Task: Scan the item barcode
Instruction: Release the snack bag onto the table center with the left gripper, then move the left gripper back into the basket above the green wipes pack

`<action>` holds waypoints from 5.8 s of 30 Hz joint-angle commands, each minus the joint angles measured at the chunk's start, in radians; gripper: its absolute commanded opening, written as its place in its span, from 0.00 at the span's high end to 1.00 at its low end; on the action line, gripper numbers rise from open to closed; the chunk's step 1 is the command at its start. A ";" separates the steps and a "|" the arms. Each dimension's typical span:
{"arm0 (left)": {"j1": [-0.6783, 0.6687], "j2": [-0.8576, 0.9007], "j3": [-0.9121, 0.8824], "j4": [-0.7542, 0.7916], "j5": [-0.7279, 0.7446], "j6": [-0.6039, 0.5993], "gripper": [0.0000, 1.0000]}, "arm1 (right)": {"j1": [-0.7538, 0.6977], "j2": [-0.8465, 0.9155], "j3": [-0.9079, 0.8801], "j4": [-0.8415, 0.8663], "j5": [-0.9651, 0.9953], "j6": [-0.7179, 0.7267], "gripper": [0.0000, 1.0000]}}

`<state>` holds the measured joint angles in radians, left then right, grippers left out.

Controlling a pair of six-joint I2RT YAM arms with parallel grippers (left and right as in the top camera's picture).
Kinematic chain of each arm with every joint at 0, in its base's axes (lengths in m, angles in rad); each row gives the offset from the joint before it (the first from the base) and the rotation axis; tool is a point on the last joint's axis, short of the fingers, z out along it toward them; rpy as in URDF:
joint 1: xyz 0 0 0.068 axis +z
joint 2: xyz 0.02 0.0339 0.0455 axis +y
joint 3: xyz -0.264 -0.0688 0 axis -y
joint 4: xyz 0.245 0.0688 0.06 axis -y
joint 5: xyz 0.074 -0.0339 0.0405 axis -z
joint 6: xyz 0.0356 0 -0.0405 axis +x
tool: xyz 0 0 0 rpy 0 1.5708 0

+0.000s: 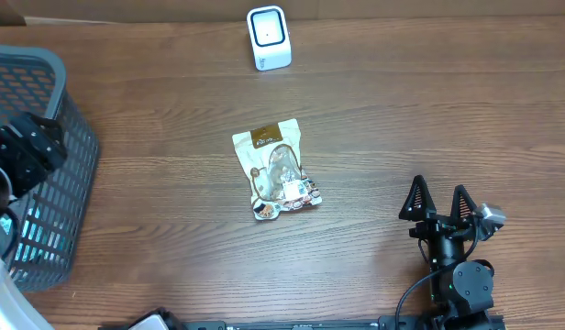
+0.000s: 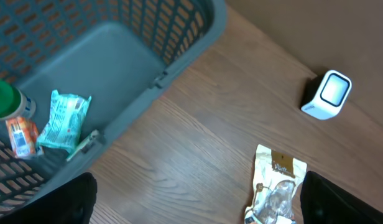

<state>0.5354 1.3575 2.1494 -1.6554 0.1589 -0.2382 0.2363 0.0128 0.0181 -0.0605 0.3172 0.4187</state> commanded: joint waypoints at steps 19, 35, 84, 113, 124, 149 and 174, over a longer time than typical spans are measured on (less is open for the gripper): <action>0.334 0.144 -0.033 -0.031 0.040 -0.137 0.13 | -0.001 -0.010 -0.010 0.005 -0.004 -0.005 0.00; 0.343 0.176 -0.124 0.045 -0.092 -0.269 0.12 | -0.001 -0.010 -0.010 0.005 -0.004 -0.005 0.00; 0.455 0.247 -0.184 0.129 -0.193 -0.341 0.11 | -0.001 -0.010 -0.010 0.005 -0.004 -0.005 0.00; 0.423 0.346 -0.184 0.256 -0.185 -0.150 0.18 | -0.001 -0.010 -0.010 0.005 -0.003 -0.005 0.00; 0.346 0.441 -0.200 0.231 -0.248 -0.074 0.29 | -0.001 -0.010 -0.010 0.005 -0.004 -0.005 0.00; 0.339 0.443 -0.883 0.810 -0.267 0.072 0.37 | -0.001 -0.010 -0.010 0.005 -0.004 -0.005 0.00; 0.341 0.437 -0.902 0.861 -0.249 0.120 0.96 | -0.001 -0.010 -0.010 0.005 -0.004 -0.005 0.00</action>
<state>0.8768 1.7954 1.2079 -0.7616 -0.1276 -0.1234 0.2363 0.0128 0.0181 -0.0608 0.3172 0.4187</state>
